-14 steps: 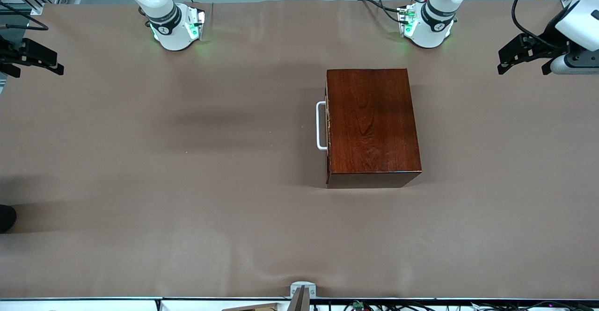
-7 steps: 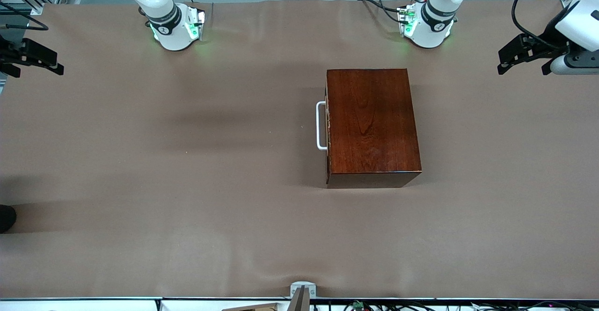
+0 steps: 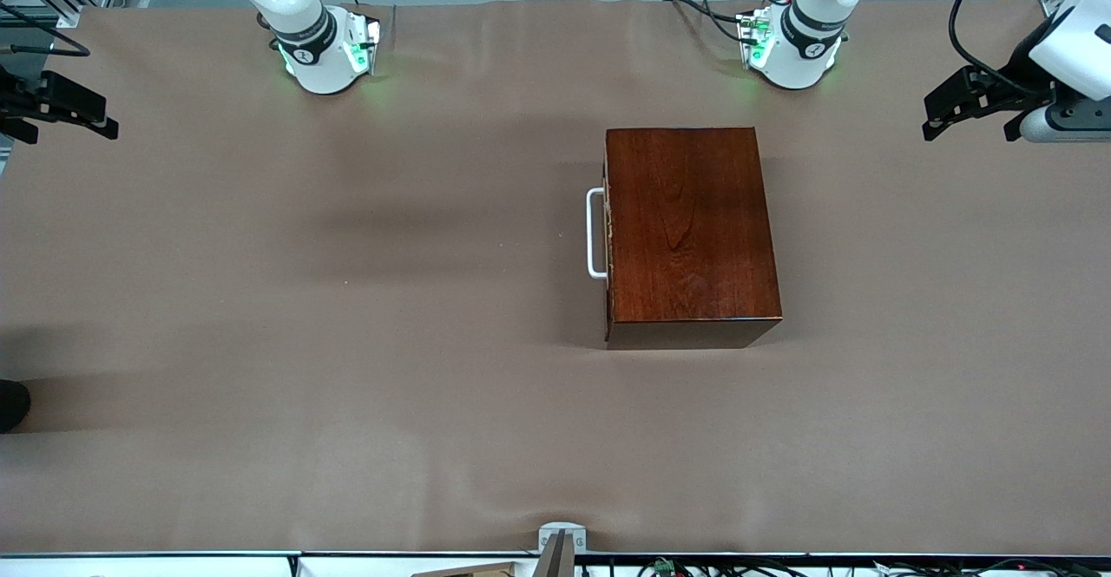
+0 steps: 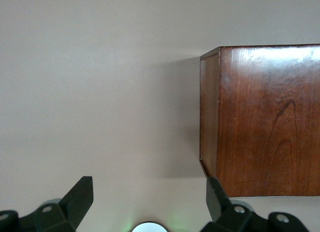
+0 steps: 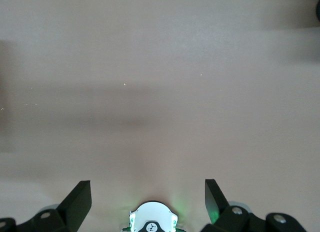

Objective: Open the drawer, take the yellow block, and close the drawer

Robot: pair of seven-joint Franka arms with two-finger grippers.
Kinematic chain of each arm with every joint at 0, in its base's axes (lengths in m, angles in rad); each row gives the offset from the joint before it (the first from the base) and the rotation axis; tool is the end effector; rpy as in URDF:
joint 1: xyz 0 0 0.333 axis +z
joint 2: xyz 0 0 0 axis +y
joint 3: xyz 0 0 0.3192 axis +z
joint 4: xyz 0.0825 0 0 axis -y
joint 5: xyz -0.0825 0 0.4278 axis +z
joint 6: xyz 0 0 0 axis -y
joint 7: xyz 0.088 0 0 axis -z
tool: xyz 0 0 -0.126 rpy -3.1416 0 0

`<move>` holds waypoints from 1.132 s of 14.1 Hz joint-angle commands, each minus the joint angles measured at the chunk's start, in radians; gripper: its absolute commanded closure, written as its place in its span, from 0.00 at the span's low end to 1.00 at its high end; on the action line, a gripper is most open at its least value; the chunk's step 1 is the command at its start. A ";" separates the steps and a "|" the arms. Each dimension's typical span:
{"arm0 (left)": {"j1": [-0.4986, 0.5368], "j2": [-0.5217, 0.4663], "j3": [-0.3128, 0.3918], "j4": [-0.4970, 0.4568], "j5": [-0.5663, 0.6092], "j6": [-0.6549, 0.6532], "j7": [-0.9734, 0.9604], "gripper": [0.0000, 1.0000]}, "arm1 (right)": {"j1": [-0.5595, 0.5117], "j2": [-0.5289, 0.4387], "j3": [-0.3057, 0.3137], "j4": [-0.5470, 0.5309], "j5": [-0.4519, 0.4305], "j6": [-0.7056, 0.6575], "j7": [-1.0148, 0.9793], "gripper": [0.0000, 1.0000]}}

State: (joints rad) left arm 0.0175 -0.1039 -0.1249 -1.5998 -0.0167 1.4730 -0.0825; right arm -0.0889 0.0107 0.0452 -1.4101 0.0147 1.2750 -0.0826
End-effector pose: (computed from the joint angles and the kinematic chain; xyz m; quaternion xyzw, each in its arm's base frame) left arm 0.5509 -0.0653 0.6449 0.9998 -0.0128 -0.0120 0.0007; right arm 0.5649 -0.0227 0.6594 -0.9971 -0.0210 0.0722 0.0120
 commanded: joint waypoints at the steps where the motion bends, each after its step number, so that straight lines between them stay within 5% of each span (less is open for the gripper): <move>1: 0.001 0.012 -0.010 0.024 0.018 -0.016 -0.003 0.00 | -0.012 0.000 0.007 0.002 -0.001 -0.006 -0.006 0.00; 5: -0.008 0.038 -0.048 0.024 0.018 -0.016 -0.029 0.00 | -0.012 0.002 0.007 0.003 -0.001 -0.006 -0.006 0.00; 10: -0.014 0.142 -0.220 0.046 0.018 0.010 -0.216 0.00 | -0.011 0.003 0.007 0.003 -0.001 -0.005 -0.006 0.00; 12: -0.066 0.246 -0.272 0.128 0.038 0.010 -0.325 0.00 | -0.011 0.003 0.007 0.003 -0.001 -0.005 -0.006 0.00; 16: -0.285 0.467 -0.268 0.315 0.113 0.030 -0.498 0.00 | -0.009 0.003 0.008 0.003 -0.001 -0.005 -0.006 0.00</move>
State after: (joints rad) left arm -0.1824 0.2292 -0.3969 -1.4349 0.0551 1.5178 -0.5097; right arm -0.0889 0.0132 0.0450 -1.4110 0.0148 1.2748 -0.0826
